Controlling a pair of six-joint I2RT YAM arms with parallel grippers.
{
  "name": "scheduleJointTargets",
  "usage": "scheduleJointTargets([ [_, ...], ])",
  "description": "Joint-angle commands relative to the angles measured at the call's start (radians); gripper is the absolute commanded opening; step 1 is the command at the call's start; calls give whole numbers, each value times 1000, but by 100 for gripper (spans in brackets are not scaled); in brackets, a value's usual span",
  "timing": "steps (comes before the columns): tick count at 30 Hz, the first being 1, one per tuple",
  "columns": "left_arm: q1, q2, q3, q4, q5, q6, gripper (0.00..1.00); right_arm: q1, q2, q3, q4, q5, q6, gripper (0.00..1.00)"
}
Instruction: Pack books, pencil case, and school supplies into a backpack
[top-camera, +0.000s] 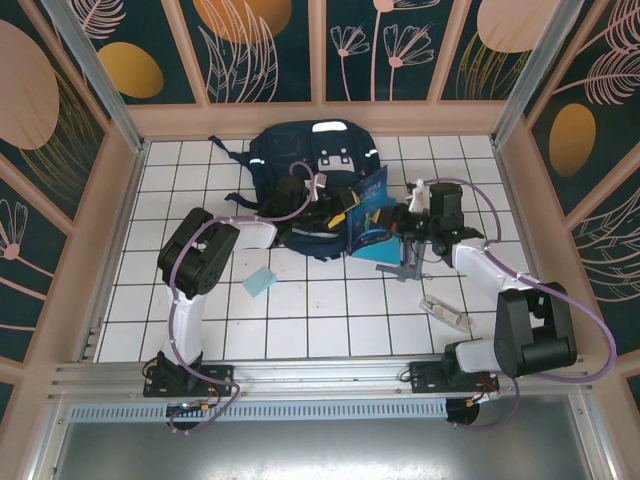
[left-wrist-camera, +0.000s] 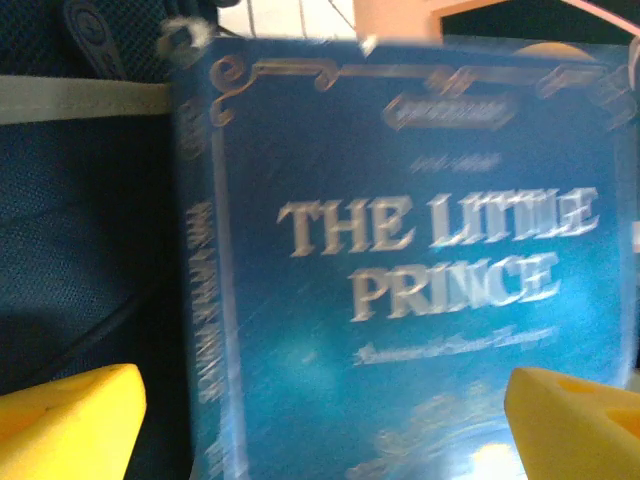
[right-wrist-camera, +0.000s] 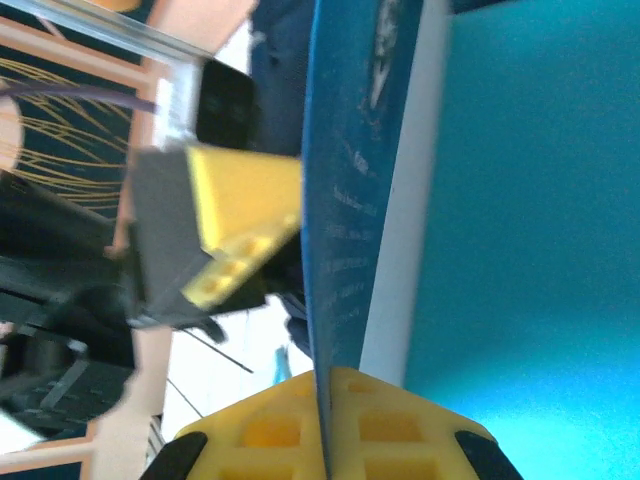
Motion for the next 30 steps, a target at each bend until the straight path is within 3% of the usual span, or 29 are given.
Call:
scheduleJointTargets([
  [1, 5, 64, -67, 296, 60, -164, 92, 8, 6, 121, 66, -62, 19, 0],
  [6, -5, 104, -82, 504, 67, -263, 92, 37, 67, 224, 86, -96, 54, 0],
  [13, -5, 196, -95, 900, 65, -521, 91, 85, 154, 278, 75, -92, 43, 0],
  [23, -5, 190, -136, 887, 72, -518, 90, 81, 177, 44, 166, -35, 77, 0],
  [30, -4, 147, -143, 696, 91, -386, 90, 58, 35, -81, 42, 122, 32, 0],
])
